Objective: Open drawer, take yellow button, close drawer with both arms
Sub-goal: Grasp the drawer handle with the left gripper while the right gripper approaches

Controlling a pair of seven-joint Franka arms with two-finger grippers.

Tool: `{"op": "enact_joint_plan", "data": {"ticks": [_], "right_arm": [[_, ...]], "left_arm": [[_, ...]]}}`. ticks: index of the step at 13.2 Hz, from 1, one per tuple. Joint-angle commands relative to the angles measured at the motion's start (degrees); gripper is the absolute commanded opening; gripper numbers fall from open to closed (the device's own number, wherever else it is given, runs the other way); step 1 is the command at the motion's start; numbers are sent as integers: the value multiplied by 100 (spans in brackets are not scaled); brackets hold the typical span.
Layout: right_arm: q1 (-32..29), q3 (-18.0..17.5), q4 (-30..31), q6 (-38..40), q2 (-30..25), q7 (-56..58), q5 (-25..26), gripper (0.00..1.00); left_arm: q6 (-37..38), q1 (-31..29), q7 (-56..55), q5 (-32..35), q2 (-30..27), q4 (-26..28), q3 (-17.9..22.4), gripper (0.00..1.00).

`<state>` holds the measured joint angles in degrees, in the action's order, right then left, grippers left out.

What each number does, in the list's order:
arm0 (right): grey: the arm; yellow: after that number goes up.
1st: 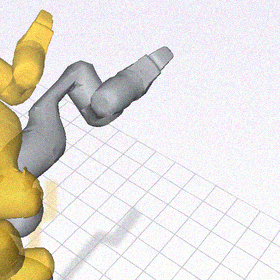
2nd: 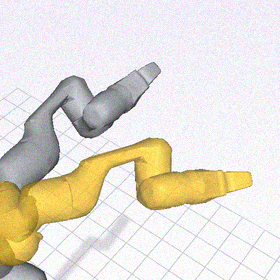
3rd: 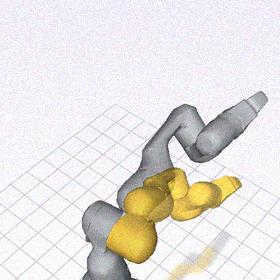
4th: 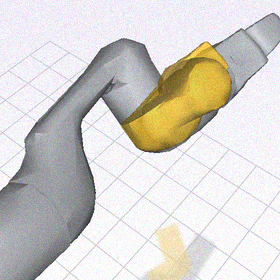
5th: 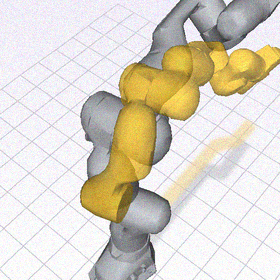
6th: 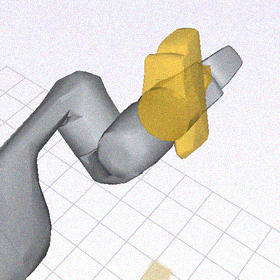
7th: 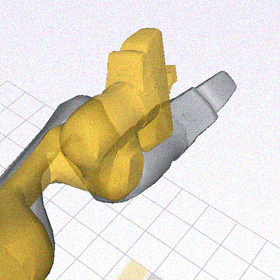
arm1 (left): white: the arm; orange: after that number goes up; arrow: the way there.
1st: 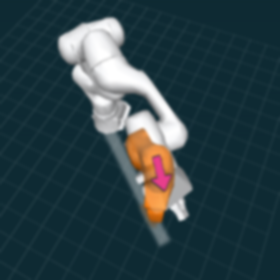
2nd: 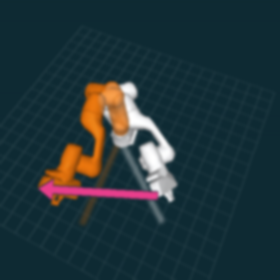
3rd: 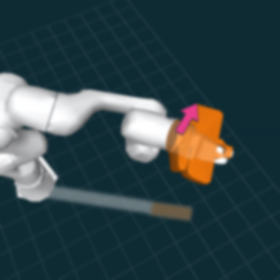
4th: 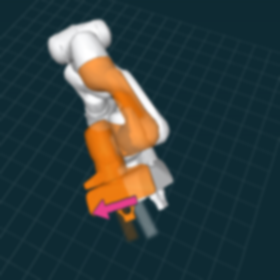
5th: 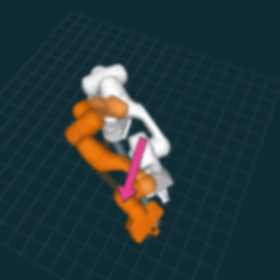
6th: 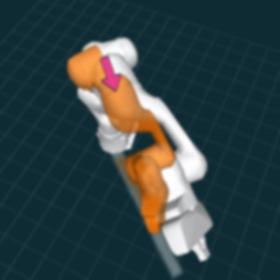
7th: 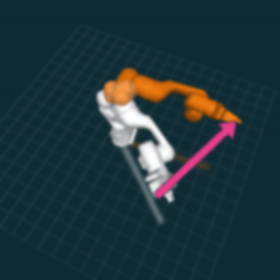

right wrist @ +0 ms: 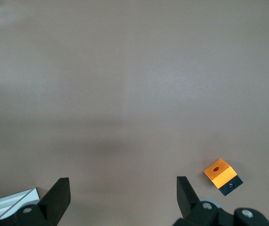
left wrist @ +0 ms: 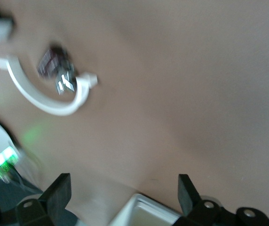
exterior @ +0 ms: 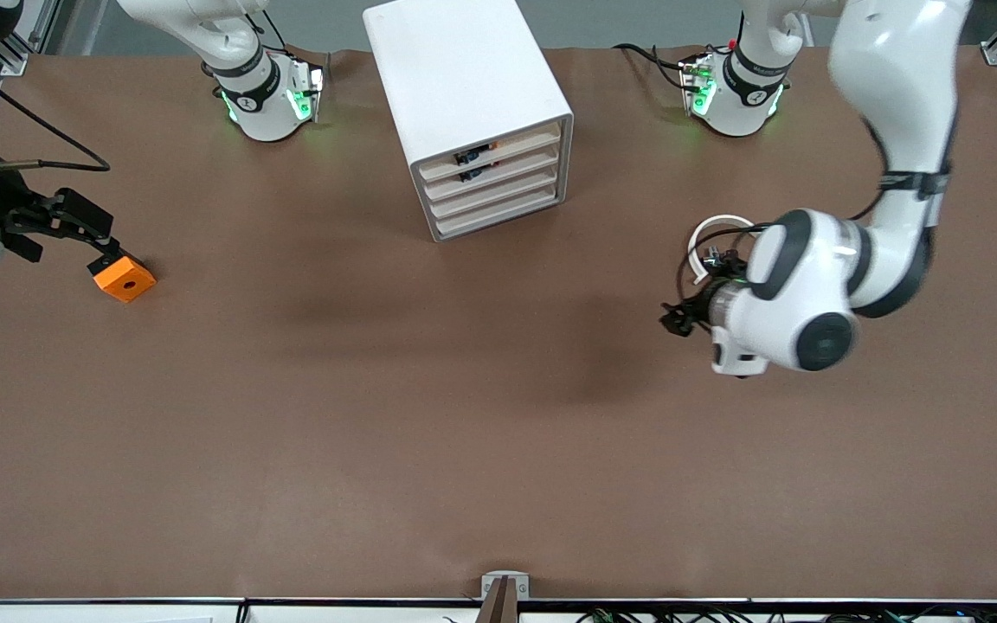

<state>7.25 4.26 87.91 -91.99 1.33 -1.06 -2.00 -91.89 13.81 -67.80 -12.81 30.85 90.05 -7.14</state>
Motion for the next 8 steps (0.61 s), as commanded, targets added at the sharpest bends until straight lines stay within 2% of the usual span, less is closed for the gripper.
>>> {"op": "enact_joint_plan", "data": {"ticks": [1,4,7,8], "right_arm": [[345,4,-160,242,51,-593,103,100],[864,-5,-160,760,25,-2077,77,100],[1426,-13,-160,972,16,-3660,7,100],[1715,-13,-160,964,16,-4212,7,100]], "left_arm": [[66,498,-1976,-457,456,-443,46,100],[66,1026,-4025,-1327,693,-479,37,100],[232,1457,-4881,-2319,677,-462,46,100],[555,1484,-5249,-2688,703,-470,46,100]]}}
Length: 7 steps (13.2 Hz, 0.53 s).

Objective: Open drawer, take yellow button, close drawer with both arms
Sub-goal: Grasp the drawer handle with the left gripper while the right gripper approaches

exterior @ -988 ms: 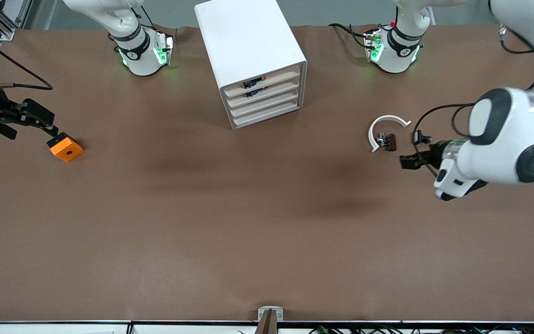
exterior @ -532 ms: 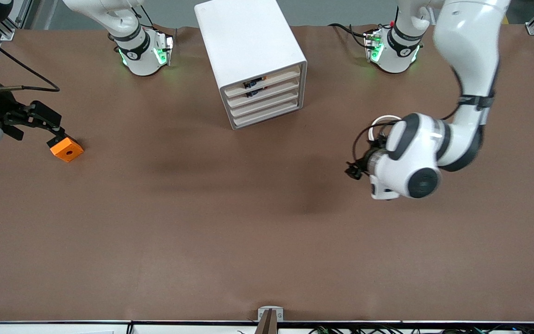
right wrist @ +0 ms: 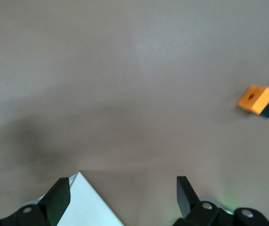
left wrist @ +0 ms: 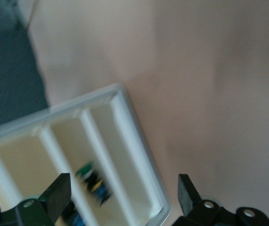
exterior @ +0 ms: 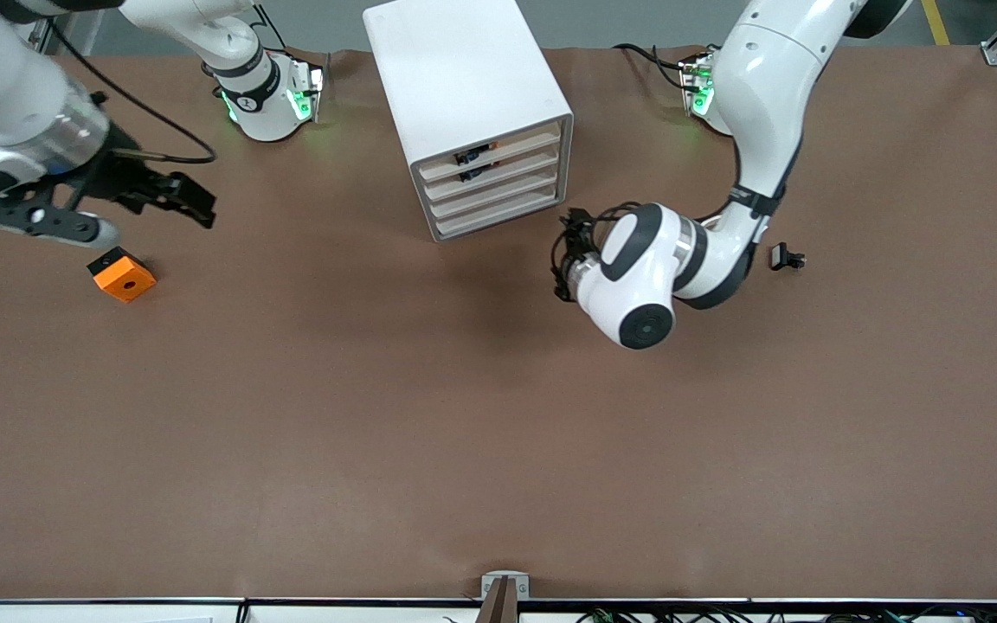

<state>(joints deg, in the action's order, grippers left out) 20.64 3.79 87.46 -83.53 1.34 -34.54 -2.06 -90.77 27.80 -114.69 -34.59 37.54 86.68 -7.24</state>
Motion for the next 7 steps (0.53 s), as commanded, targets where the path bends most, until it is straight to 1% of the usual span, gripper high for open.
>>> {"op": "enact_joint_plan", "data": {"ticks": [1,2,3,5,6,7], "right_arm": [[597,35,-115,118,16,-1296,4,100],[808,35,-115,92,24,-1614,-22,100],[984,35,-124,48,24,-1948,-49,100],[1240,35,-132,-23,33,-2546,-189,100],[1345,35,-132,-110,42,-2932,-346,100],[1477,35,-132,-259,59,-3310,-444,100]], "left_arm": [[612,103,-729,-818,25,-134,47,100],[822,181,-809,-996,25,-125,47,100],[1007,304,-992,-1076,34,-125,30,95],[1262,532,-1230,-1181,104,-125,21,94],[1316,577,-1284,-1304,148,-116,29,86],[1351,586,-1328,-1383,183,-116,21,83]]}}
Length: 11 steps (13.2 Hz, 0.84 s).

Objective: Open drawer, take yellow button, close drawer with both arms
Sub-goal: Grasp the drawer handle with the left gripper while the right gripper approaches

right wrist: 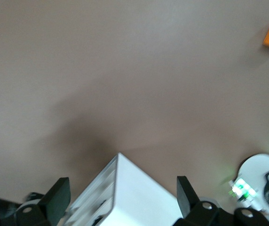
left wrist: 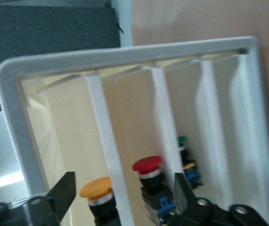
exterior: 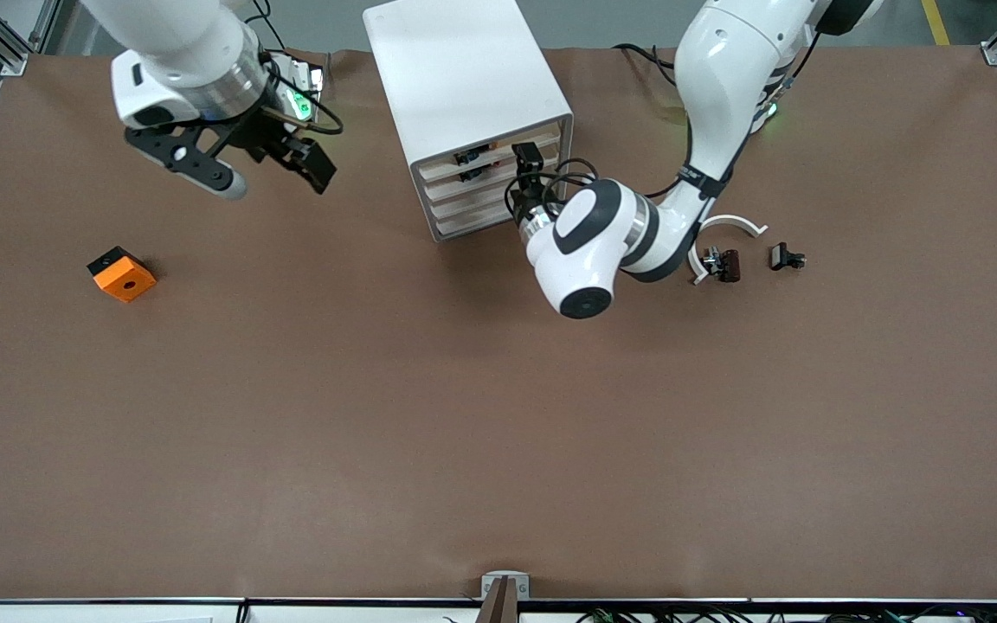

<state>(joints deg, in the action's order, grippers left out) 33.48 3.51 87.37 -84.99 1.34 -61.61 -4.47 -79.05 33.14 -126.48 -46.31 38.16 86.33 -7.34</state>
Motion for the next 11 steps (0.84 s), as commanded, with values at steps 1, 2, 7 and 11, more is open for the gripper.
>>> {"op": "enact_joint_plan", "data": {"ticks": [1,2,7,11], "right_arm": [[351,62,-123,-297,103,-842,-212,100],[474,62,-123,-403,199,-983,-203,100],[739,62,-447,-712,743,-1643,-203,100],[897,62,-685,-1027,1289,-2003,-212,100]], "left_arm": [[179,87,-148,-255,173,-81,31,83],[179,175,-148,-273,200,-81,31,82],[179,351,-201,-291,297,-81,39,23],[179,211,-184,-229,454,-116,109,0]]}}
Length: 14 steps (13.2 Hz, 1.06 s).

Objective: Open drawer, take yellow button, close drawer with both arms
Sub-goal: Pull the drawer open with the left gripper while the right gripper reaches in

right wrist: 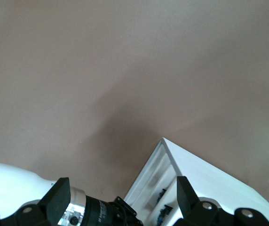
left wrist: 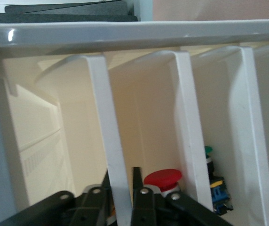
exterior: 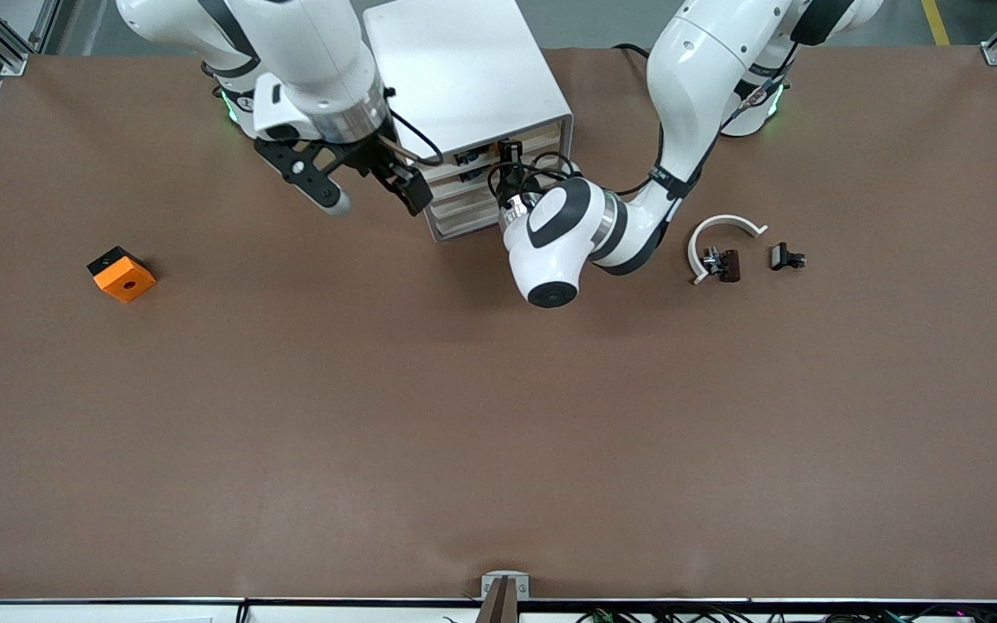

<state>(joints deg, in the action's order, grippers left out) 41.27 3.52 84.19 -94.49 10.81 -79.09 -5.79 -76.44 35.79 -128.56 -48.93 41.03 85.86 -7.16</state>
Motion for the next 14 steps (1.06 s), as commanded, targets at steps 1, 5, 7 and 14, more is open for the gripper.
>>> {"op": "enact_joint_plan", "data": {"ticks": [1,5,7,14], "right_arm": [[171,61,-429,-200,438,-448,-115,100],[224,61,-527,-272,667,-705,-124,100],[224,61,-527,-280,729,-722,-124,100],[452,61,-527,-711,1151,-1688,-124,100]], "left_arm": [[-90,-220,50,67,238,-191,100,0],[-125,-739,138,85,660,-850,223,0],[-213,-810,366,59,678,-948,416,0],[-292,-898,710,41,608,-1036,584,100]]}}
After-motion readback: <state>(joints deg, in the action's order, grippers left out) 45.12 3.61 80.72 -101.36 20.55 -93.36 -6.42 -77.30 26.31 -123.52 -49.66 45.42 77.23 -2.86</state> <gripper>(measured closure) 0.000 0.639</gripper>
